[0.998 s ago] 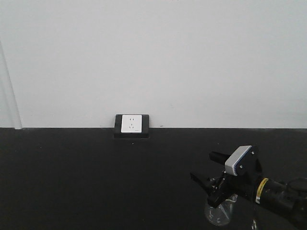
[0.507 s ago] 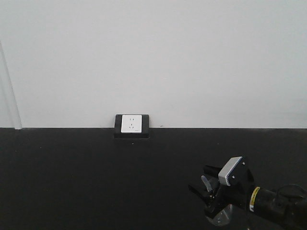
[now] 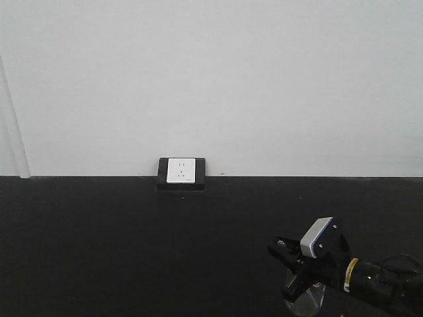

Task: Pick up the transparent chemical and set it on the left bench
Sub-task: 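Close the right gripper on the dropper's bulb, then lift the dropper up out of the beaker with the right gripper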

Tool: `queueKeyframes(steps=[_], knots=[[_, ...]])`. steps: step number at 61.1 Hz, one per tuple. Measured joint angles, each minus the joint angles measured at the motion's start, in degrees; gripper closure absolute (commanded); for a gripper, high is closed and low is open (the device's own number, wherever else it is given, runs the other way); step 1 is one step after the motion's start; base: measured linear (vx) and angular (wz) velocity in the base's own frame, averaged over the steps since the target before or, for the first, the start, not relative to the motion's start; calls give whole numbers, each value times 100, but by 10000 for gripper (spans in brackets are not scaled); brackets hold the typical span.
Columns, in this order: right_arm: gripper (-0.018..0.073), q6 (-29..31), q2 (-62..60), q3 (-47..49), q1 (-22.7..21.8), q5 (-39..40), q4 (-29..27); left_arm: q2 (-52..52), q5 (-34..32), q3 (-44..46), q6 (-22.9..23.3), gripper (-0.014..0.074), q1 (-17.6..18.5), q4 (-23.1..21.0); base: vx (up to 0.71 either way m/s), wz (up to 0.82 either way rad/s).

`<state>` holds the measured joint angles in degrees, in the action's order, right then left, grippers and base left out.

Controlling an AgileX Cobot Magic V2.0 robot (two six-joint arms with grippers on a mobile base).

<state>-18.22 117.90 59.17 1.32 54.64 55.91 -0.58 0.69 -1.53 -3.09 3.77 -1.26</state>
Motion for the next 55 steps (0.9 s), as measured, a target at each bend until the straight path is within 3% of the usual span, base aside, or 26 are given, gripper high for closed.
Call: queueKeyframes(steps=[17, 23, 41, 47, 55], knots=[[566, -15, -715, -7, 0, -360, -123, 0, 0, 0, 0, 600, 0, 0, 0, 0], [565, -396, -1324, -7, 0, -865, -154, 0, 0, 0, 0, 600, 0, 0, 0, 0], [564, -2842, -3656, -19, 0, -3504, -20, 0, 0, 0, 0, 600, 0, 0, 0, 0], [564, -3918, -4348, -41, 0, -4190, 482, 0, 0, 0, 0, 600, 0, 0, 0, 0], [562, -5403, -5233, -359, -7, -4374, 1555, 0, 0, 0, 0, 600, 0, 0, 0, 0]])
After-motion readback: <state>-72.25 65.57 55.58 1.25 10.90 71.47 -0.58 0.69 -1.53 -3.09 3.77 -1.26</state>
